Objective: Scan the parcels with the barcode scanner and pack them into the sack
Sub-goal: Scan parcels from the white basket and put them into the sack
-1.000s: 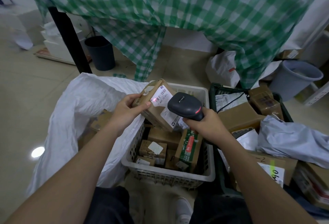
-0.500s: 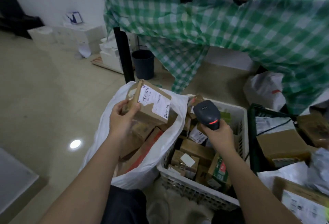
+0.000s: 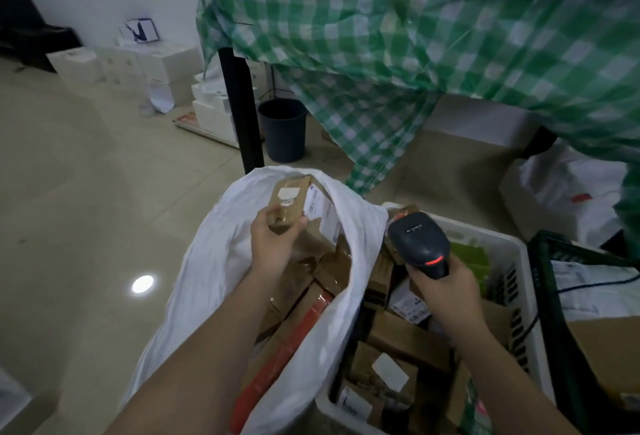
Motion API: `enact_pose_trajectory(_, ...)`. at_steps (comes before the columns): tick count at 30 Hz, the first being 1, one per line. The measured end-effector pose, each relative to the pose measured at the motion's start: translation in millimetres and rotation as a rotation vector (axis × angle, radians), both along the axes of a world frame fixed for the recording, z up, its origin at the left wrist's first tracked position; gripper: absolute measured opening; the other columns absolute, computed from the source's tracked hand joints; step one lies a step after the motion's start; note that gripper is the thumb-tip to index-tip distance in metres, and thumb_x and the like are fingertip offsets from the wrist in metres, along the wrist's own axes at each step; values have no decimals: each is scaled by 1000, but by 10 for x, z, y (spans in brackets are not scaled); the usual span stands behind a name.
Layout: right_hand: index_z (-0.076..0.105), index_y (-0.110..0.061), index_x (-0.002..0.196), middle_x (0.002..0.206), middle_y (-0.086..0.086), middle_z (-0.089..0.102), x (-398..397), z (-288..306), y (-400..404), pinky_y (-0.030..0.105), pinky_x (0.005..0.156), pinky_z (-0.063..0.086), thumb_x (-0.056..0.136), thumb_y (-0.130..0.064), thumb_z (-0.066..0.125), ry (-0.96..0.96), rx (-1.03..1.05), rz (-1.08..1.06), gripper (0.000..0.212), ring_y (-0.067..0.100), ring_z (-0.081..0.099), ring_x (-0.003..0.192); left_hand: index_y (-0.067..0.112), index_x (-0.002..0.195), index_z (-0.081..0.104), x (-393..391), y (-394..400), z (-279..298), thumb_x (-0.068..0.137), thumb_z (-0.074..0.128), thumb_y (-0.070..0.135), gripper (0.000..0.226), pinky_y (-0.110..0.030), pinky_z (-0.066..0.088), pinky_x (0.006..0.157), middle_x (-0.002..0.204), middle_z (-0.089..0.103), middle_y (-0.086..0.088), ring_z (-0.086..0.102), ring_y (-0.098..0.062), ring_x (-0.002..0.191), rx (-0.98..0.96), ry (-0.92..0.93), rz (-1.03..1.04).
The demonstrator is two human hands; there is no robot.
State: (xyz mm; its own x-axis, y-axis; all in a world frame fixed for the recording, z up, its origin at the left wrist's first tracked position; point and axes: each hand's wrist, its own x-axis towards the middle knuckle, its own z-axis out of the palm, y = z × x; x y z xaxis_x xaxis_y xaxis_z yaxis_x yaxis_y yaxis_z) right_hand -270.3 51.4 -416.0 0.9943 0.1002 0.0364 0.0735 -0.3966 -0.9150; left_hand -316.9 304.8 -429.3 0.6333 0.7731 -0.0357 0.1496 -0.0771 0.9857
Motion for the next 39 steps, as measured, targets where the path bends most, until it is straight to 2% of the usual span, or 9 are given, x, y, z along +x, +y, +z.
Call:
enact_pose_trajectory(6,56,-24,73,74,4,64,245,-94,125,41,74,49,77,-12,78,-42,-29,-32,25,26,61,78,20,137,51,343,136,-531,98,53,33,42,-38,16,117,152,35,-9,21,-28,145,201,414,-319)
enact_pose_trajectory(8,61,-9,80,78,13,68,224,-117,87,45,72,51,75,-12,79,-76,-82,10,18,30,63,78,17,119,62,337,93,-459,100,49,19,23,-32,51,95,138,51,-6,54,-24,120,38,297,-377)
enact_pose_trajectory(11,63,-1,87,80,15,68,150,-72,-11,40,69,50,77,-8,77,-103,-104,67,19,28,62,76,11,110,62,263,-22,-199,100,43,4,23,-10,51,55,97,61,4,60,-9,86,-118,147,-310)
enact_pose_trajectory(17,56,-32,93,77,-18,59,-70,38,-248,21,62,43,82,-13,74,30,-53,73,29,-1,54,71,17,117,58,71,-262,51,99,48,37,28,-36,54,87,118,63,-3,61,-21,109,-322,174,-382)
enact_pose_trajectory(20,55,-26,110,83,-13,61,-152,67,-365,25,63,43,82,-17,74,90,-61,33,35,5,55,75,16,130,54,-19,-627,105,99,48,36,38,-43,45,102,128,61,-8,57,-25,117,-57,251,-636)
enact_pose_trajectory(25,60,-22,103,88,-6,66,-228,123,-679,29,68,46,82,-17,75,114,-30,9,26,14,62,84,12,148,34,-62,-1295,86,100,48,27,52,-24,31,104,152,37,-6,40,-22,136,295,521,-1027)
enact_pose_trajectory(28,60,-24,88,83,-1,66,-238,134,-902,30,66,45,83,-14,73,115,-22,-10,17,18,62,81,17,96,64,-8,-1406,86,99,46,25,20,-31,44,86,113,64,-9,58,-29,113,617,549,-940)
enact_pose_trajectory(30,55,-26,80,78,0,62,-210,121,-1026,28,64,43,84,-13,72,108,-24,-29,22,15,58,75,14,72,51,31,-1404,154,99,43,24,30,-31,41,68,89,64,-13,62,-32,93,829,507,-773)
enact_pose_trajectory(39,57,-19,82,71,-1,58,311,-176,-1109,29,61,41,83,-16,72,155,87,-212,15,14,53,66,9,127,55,767,-1591,37,96,48,25,35,-40,42,90,117,56,-15,51,-33,110,999,366,-644)
